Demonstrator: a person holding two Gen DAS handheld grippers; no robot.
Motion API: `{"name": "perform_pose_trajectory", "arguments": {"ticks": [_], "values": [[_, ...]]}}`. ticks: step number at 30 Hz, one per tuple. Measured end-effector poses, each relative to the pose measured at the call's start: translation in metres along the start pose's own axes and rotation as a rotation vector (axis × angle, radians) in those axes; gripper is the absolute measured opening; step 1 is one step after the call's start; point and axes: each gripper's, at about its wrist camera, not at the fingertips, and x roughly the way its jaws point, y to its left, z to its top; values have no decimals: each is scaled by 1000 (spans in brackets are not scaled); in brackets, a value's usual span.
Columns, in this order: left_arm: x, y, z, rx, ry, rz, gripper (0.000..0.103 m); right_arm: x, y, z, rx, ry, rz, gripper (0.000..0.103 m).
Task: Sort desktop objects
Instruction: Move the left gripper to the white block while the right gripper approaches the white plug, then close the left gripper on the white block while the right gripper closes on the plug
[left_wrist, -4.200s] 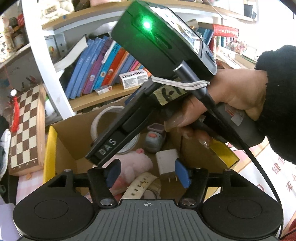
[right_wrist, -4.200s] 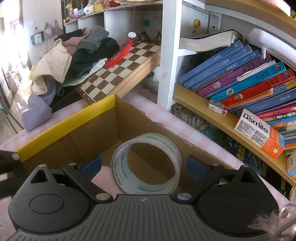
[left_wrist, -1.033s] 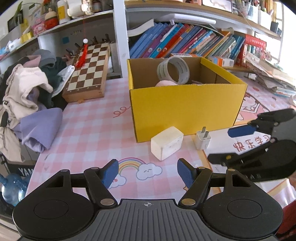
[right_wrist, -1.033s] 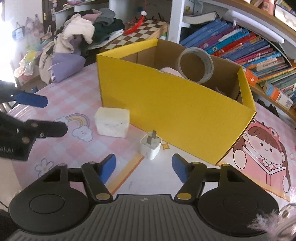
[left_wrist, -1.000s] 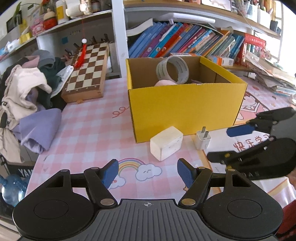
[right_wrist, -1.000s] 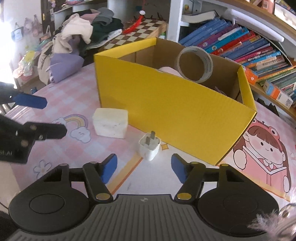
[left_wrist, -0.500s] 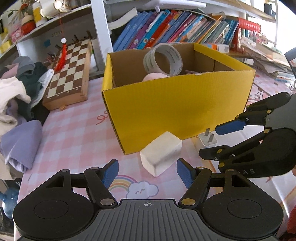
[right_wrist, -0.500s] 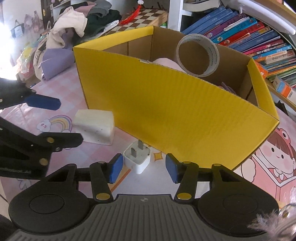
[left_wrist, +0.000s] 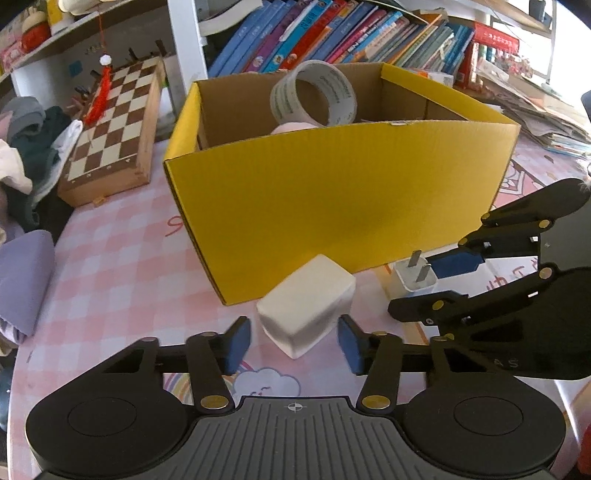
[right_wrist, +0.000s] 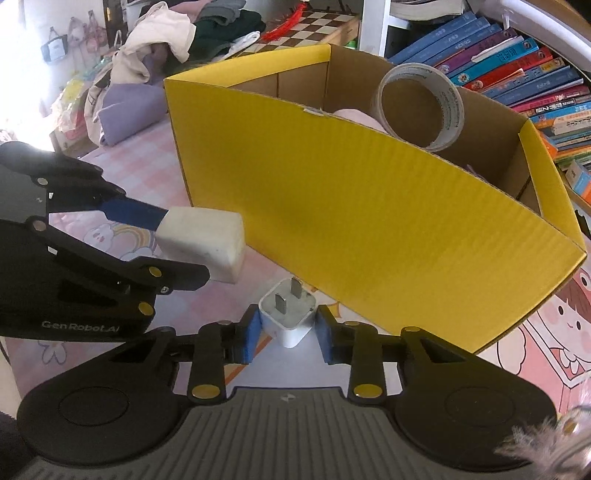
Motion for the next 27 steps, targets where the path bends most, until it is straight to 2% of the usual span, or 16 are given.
{"name": "perform_pose_trajectory", "arguments": {"ticks": [5,8,18,27], "values": [[-3,1,-2,-11,11,-6,25,-8,-2,-4,31,4,-16,30],[-7,3,-3,-17,29,0,20,-17,-3,-8,53,-3,-29,30],[-34,7,-15,-77,10,-7,14,-45,-9,-24,136,-26,-77,30],[-54,10,-20,-107,-34,-11,13,-60,0,-33,122,-38,-89,30]]}}
